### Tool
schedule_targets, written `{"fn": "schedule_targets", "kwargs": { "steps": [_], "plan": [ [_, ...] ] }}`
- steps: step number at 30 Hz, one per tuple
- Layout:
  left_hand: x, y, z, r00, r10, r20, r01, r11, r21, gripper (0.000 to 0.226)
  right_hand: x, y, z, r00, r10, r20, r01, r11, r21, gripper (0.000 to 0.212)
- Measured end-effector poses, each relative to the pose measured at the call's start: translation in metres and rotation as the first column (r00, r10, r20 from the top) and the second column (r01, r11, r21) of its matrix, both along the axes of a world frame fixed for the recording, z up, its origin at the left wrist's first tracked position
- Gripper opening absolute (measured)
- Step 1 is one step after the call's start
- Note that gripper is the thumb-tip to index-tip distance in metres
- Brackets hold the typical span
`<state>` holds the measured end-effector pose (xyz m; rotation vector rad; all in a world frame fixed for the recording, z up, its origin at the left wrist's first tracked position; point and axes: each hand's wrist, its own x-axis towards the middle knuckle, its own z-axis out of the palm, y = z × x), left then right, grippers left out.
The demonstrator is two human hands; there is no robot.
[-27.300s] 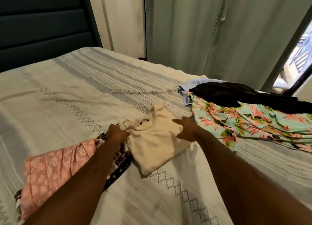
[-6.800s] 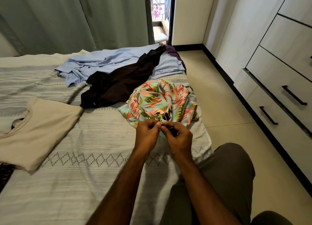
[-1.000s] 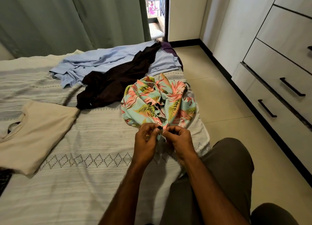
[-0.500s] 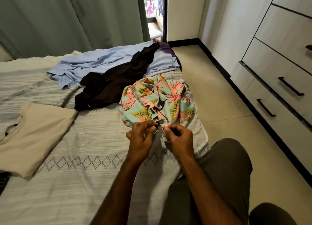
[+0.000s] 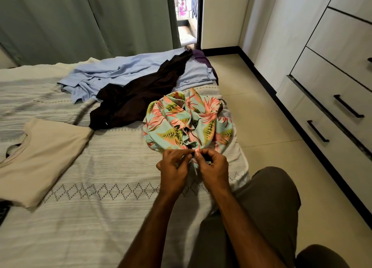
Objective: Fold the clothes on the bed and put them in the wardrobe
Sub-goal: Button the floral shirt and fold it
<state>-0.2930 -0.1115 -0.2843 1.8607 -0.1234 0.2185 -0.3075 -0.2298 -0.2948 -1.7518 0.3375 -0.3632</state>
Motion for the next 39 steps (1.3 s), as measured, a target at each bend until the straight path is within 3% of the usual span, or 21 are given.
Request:
{"fn": "schedule_targets", "kwargs": {
  "steps": [11,25,31,39],
  "plan": [
    [0.005,0.001,0.001,0.997,0.069,-0.042,-0.069,0.998,-0.010,0.028,0.000,0.001,0.003,0.999,0.036,0.034,-0.037,0.999,0.034,0.005],
    [0.007,0.006,0.014,0.987,-0.121,-0.106,0.090,0.962,-0.258,0.010,-0.002,0.000,0.007,0.990,0.082,0.113,-0.107,0.965,0.238,0.020],
    [0.015,0.012,0.017,0.964,-0.217,-0.156,0.177,0.955,-0.237,0.019,0.000,-0.003,0.002,0.992,0.032,0.119,-0.062,0.964,0.260,0.019],
    [0.015,0.003,0.018,0.989,-0.125,-0.085,0.111,0.983,-0.147,0.010,-0.001,-0.003,0.003,0.992,0.057,0.115,-0.079,0.977,0.200,0.017]
  ]
}}
